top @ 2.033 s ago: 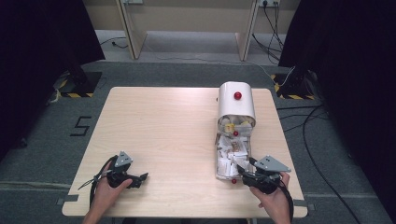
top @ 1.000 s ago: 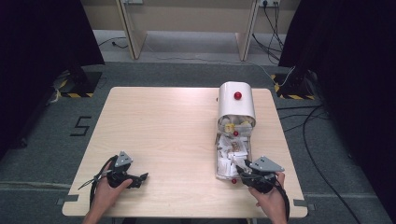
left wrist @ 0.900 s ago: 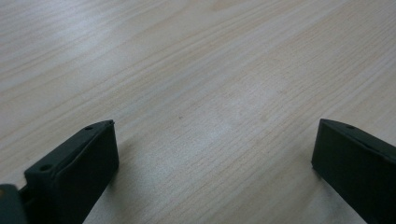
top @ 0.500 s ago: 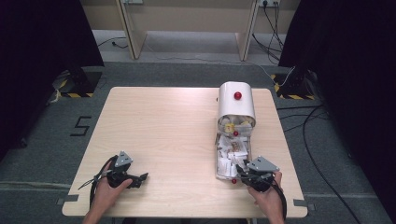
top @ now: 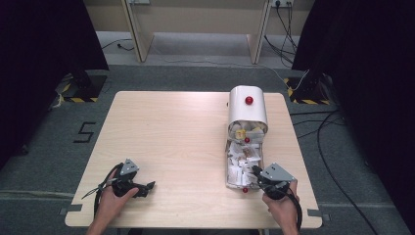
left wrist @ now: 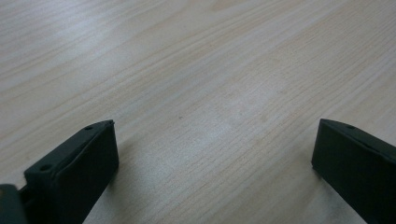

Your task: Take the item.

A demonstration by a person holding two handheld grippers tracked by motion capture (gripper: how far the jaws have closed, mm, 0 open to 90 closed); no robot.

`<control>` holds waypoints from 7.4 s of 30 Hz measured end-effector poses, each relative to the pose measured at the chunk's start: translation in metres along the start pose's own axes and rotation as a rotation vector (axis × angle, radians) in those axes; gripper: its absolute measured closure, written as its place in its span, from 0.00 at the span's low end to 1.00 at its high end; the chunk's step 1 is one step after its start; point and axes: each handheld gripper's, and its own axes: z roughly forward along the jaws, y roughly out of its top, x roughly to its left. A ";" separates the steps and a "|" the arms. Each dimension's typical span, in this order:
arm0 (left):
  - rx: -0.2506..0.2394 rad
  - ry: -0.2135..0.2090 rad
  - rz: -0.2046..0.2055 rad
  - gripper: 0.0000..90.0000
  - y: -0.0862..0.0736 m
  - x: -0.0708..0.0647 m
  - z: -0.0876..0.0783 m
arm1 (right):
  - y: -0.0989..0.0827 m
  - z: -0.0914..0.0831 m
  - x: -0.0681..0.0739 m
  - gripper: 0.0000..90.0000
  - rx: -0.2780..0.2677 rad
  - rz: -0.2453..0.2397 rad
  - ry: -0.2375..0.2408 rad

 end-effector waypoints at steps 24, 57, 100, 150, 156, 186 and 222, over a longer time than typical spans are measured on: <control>-0.001 0.000 -0.002 0.00 0.000 0.000 0.000 | 0.017 -0.019 -0.003 0.99 -0.100 0.036 0.022; 0.000 0.000 0.000 0.00 0.000 0.000 0.000 | 0.020 -0.042 -0.030 0.99 -0.159 0.081 -0.053; -0.001 0.000 -0.002 0.00 0.000 0.000 0.000 | -0.009 -0.024 -0.068 0.99 -0.106 0.181 -0.129; 0.000 0.000 0.000 0.00 0.000 0.000 0.000 | -0.039 0.007 -0.095 0.98 -0.016 0.257 -0.168; 0.000 0.000 0.000 0.00 0.000 0.000 0.000 | -0.041 0.011 -0.095 0.98 -0.008 0.261 -0.166; 0.000 0.000 0.000 0.00 0.000 0.000 0.000 | -0.047 0.028 -0.095 0.97 0.029 0.263 -0.157; 0.000 0.000 -0.001 0.00 0.000 0.000 0.000 | -0.040 0.017 -0.084 0.51 0.026 0.287 -0.167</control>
